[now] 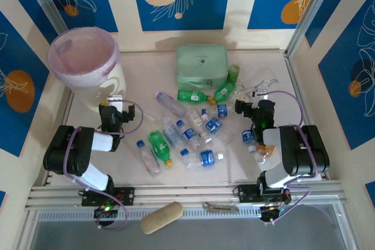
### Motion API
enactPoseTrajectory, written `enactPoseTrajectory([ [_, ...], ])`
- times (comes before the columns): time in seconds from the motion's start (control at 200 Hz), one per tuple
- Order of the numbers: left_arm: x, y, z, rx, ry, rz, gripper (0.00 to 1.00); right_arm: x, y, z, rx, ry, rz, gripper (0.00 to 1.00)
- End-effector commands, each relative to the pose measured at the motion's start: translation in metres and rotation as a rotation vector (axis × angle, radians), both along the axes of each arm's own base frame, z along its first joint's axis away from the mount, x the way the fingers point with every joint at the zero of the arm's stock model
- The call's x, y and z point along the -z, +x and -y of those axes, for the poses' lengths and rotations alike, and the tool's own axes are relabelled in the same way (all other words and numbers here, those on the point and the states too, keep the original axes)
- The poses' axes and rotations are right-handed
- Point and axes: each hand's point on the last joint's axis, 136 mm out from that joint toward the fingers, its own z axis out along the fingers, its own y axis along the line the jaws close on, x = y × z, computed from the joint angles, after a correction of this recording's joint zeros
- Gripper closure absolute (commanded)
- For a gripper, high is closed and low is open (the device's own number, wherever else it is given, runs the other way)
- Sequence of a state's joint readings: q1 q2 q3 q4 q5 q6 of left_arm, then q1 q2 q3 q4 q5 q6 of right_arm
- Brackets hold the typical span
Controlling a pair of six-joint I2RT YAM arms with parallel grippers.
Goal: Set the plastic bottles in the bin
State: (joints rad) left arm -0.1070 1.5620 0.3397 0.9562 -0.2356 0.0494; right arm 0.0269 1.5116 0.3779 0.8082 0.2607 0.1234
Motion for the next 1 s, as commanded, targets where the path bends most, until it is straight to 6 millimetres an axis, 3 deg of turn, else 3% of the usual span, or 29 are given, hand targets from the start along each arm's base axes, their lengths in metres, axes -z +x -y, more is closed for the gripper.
enactPoseTrajectory([
  [0.0,-0.010,0.008,0.002,0.009,-0.029,0.033,0.01,-0.011,0.009,-0.003,-0.009,0.013,0.041,0.01],
  [0.725,-0.010,0.007,0.001,0.009,-0.032,0.041,0.01,-0.012,0.008,-0.004,-0.020,0.022,0.044,0.01],
  [0.88,-0.022,-0.002,-0.006,-0.033,-0.036,0.091,0.01,-0.022,0.006,0.002,0.019,0.016,0.052,0.00],
  [0.995,-0.040,-0.009,0.003,-0.007,0.008,0.113,0.01,-0.043,0.003,0.008,0.084,-0.015,0.032,0.00],
])
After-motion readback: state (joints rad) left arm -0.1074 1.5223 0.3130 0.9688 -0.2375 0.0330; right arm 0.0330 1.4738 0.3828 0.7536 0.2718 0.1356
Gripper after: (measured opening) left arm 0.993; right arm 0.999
